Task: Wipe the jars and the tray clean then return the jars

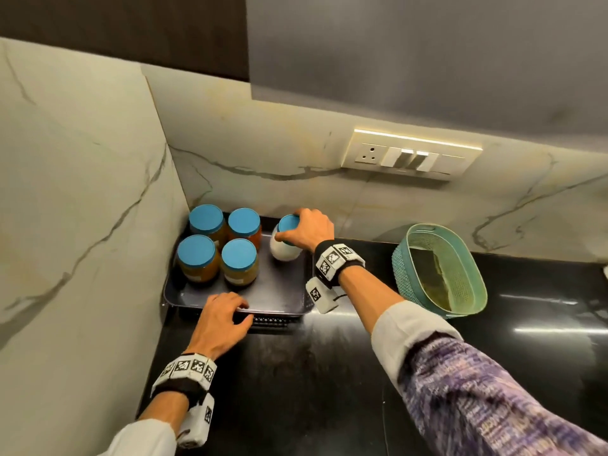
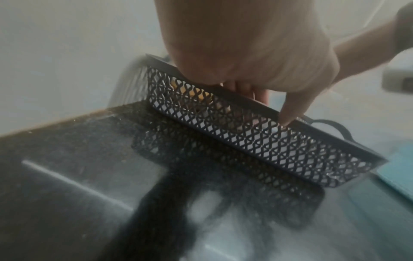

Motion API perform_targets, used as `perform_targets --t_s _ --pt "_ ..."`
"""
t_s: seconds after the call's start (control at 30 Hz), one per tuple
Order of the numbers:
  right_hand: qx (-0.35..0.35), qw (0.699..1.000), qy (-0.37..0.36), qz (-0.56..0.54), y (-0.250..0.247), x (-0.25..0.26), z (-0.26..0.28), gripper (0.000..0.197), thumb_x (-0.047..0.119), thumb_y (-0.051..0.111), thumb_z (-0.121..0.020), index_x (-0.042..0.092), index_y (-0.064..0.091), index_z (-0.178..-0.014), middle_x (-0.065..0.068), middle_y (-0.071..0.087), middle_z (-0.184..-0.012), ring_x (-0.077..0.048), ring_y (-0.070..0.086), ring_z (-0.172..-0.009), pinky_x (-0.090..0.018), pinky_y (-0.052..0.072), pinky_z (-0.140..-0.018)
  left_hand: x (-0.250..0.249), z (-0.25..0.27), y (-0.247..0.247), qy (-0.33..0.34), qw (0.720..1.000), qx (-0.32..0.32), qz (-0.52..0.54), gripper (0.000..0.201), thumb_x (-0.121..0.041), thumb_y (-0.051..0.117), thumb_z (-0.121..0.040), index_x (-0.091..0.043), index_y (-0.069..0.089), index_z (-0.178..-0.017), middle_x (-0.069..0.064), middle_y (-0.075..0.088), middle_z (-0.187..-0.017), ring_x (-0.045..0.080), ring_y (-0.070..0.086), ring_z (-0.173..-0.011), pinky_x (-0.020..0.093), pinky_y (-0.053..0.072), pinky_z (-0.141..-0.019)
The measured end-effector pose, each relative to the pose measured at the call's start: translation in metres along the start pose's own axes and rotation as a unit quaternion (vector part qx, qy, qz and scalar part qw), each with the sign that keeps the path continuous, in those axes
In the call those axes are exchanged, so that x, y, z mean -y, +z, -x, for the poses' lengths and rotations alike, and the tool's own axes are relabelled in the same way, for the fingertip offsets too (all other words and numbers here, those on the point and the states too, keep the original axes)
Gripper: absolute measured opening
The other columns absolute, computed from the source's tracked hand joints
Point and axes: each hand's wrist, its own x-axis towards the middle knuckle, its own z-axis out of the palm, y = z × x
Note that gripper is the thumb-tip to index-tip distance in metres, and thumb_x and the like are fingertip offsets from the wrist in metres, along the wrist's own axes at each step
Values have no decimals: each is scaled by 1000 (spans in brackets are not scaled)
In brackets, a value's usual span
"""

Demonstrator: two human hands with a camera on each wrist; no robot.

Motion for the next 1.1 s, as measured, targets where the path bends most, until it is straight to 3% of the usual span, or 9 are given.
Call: perform_targets --t_s 0.1,0.27,0.47,0.57,0.73,0.83,0.93,1.1 --pt "16 1000 -10 13 19 12 -21 70 62 79 -80 14 65 -129 -12 67 -124 -32 66 -113 -42 56 -93 7 -3 -5 -19 998 6 51 21 -32 83 -81 -26 72 -99 -11 67 -96 13 55 -97 27 44 -86" --pt "18 1000 -5 7 37 28 -35 75 65 78 -78 14 63 -131 -16 61 -126 -36 64 -111 -46 57 -94 10 -6 -5 -16 995 13 101 11 -24 81 -85 -30 75 -91 -18 69 -91 9 55 -95 24 46 -84" --pt "30 1000 3 -7 39 22 -29 91 76 75 -75 15 54 -139 -15 67 -128 -36 65 -114 -48 57 -96 3 -8 -5 -15 995 -6 103 14 -15 82 -83 -27 73 -83 -18 68 -84 9 57 -86 30 46 -84" --pt "-14 1000 -22 12 41 17 -16 90 63 76 -80 17 43 -151 -15 65 -131 -38 65 -116 -47 56 -95 3 -6 -5 -11 994 -6 105 17 -16 81 -82 -29 71 -82 -20 67 -83 7 57 -85 32 45 -85" --pt "-1 999 -23 29 45 16 -9 83 48 79 -84 15 43 -152 -19 61 -131 -41 63 -118 -47 54 -98 2 -5 -6 -23 995 10 100 13 -19 79 -84 -29 72 -86 -19 67 -86 6 53 -88 32 45 -86" --pt "-5 1000 -10 18 41 22 -10 82 49 83 -82 13 47 -147 -20 64 -128 -39 64 -116 -49 57 -97 -2 -6 -9 -30 994 12 102 10 -18 78 -86 -26 73 -86 -16 67 -87 -1 47 -87 32 45 -86" --pt "-12 1000 -2 17 39 28 -10 82 53 85 -80 12 50 -142 -18 69 -125 -38 67 -113 -50 59 -95 0 -5 -7 -36 995 16 95 11 -19 77 -86 -28 71 -87 -16 67 -88 2 46 -87 33 46 -86" --pt "-6 999 17 28 31 24 7 93 62 78 -82 14 40 -151 -16 69 -126 -38 67 -115 -49 58 -93 -2 -3 -10 -16 995 20 92 5 -20 75 -89 -24 72 -90 -13 67 -91 -3 46 -87 32 43 -88"
